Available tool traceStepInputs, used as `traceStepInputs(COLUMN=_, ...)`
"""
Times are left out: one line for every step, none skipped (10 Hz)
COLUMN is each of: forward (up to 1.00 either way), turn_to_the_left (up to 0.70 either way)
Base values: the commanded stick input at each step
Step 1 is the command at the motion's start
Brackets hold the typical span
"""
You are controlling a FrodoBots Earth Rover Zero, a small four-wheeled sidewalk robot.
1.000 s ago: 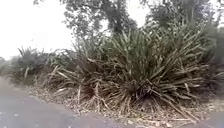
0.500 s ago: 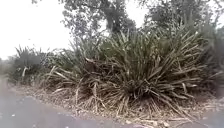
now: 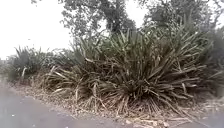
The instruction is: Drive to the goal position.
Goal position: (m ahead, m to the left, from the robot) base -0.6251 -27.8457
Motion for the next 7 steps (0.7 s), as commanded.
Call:
traceStepInputs(forward=0.0, turn_to_the_left=-0.7)
traceStepInputs(forward=0.0, turn_to_the_left=-0.7)
traceStepInputs(forward=0.0, turn_to_the_left=-0.7)
traceStepInputs(forward=0.0, turn_to_the_left=-0.7)
traceStepInputs(forward=0.0, turn_to_the_left=-0.7)
traceStepInputs(forward=0.0, turn_to_the_left=-0.7)
traceStepInputs(forward=0.0, turn_to_the_left=-0.7)
